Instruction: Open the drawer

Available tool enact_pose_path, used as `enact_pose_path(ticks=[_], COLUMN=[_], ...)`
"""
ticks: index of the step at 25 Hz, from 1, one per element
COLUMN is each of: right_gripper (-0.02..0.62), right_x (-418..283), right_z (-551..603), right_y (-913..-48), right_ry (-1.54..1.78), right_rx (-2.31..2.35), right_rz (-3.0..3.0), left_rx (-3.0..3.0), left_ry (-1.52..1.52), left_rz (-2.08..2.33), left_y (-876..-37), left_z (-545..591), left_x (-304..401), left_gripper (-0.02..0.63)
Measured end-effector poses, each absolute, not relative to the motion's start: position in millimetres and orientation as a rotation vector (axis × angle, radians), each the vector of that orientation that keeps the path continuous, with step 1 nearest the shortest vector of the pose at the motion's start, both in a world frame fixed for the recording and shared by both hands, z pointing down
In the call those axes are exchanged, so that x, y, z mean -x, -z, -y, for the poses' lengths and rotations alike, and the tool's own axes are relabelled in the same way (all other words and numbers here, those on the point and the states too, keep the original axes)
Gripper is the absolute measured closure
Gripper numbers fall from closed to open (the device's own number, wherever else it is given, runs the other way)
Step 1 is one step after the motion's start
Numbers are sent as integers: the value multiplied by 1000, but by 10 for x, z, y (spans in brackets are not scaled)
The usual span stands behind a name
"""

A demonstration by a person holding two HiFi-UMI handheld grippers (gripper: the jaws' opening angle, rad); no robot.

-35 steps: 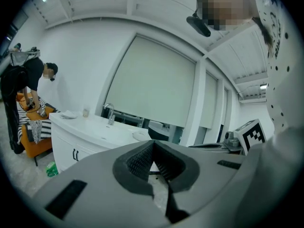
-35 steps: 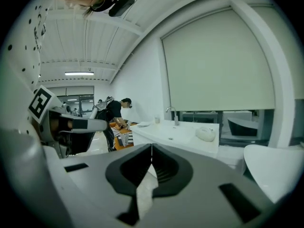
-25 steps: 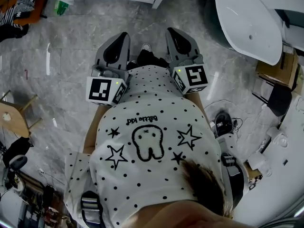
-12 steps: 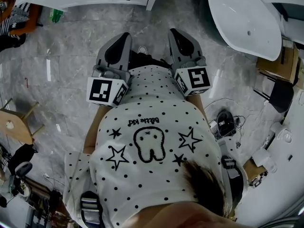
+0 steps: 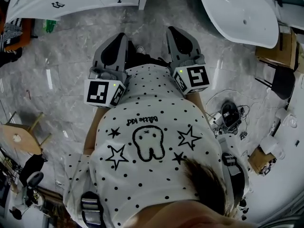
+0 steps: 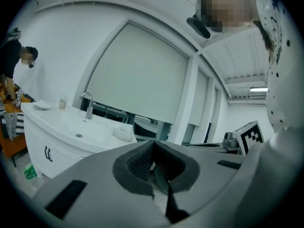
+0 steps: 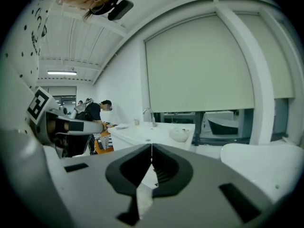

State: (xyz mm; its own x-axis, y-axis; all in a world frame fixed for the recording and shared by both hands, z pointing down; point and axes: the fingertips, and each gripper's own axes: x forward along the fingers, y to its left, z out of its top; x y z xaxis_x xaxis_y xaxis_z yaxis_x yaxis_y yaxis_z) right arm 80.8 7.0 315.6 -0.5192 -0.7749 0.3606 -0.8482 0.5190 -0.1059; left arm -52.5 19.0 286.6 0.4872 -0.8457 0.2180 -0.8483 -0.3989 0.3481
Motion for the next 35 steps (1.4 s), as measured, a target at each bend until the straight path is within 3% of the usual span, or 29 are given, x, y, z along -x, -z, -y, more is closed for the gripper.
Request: enact_pose_path(ticks=[35], right_gripper=[581], right_x=[-930], right_z=[-133], right_y=[-3193], right_ry=[-456], right_rx=[-1514], right_rz=[2440], left_rx=[-2363], left_ry=[-60], left_rz=[1373], left_y=[-2794], left_z=[-44], left_x=[565], left_gripper=[603])
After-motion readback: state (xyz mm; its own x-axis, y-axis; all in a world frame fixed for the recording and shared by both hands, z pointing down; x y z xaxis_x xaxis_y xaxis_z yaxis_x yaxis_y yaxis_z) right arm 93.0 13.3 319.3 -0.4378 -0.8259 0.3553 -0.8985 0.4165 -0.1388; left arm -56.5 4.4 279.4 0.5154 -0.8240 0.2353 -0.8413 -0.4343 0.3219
